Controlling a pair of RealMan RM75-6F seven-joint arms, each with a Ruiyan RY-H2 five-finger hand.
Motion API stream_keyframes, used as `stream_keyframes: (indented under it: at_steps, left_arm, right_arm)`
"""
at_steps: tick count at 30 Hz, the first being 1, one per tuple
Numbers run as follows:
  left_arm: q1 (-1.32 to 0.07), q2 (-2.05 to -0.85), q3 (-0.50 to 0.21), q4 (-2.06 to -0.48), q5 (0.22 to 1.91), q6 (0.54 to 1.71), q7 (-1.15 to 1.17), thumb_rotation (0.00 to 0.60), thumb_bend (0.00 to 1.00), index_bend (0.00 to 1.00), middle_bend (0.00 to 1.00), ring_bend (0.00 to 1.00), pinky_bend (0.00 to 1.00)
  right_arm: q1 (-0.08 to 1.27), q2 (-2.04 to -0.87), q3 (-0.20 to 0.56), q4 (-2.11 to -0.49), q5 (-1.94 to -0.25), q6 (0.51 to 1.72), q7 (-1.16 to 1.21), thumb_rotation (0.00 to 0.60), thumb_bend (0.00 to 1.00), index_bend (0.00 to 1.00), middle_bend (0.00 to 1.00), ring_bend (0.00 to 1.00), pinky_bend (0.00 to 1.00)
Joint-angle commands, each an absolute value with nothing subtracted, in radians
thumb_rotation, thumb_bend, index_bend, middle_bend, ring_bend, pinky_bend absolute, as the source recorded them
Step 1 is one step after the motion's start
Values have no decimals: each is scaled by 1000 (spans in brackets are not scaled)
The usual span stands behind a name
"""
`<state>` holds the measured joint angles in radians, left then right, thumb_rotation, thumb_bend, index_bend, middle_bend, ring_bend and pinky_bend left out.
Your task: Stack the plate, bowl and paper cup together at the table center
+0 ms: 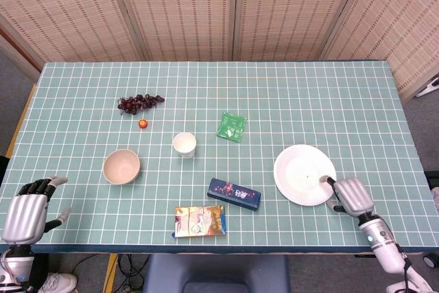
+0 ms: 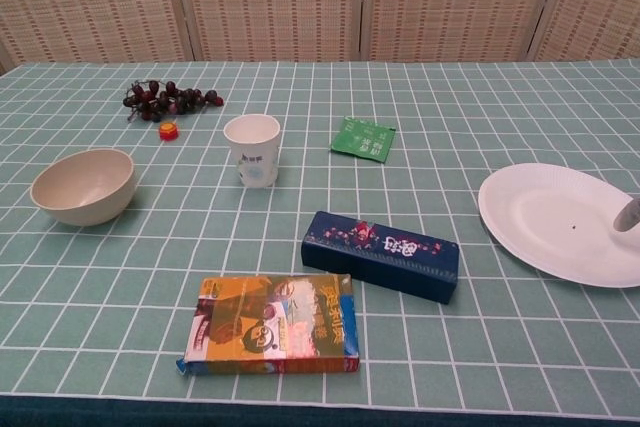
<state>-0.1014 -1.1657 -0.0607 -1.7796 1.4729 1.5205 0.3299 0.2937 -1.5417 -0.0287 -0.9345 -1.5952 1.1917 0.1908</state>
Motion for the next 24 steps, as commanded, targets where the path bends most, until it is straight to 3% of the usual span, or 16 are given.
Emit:
stream_keyframes:
  at_steps: [1,12,24]
  left_arm:
    - [-102,-1167,-62,-1778,1473,1522,332,600,219,288,316,299,323]
    - [-101,-1168,-66,-1776,1474,1529,331,600,219,288,316,299,323]
    - [-100,-1166,-68,-1781,1478,1532,332,600,219,288,316,299,323]
  right_arm:
    - [300,-1547,-29,-929,-1594,1187,194,600,230,321,797,885,1000]
    - [324,-1555,-22,-932,-1589,1182,214,600,325,371,797,885,1000]
    - [384,-1577,45,-953,-1575,1220,232,600,408,407,802,896,1000]
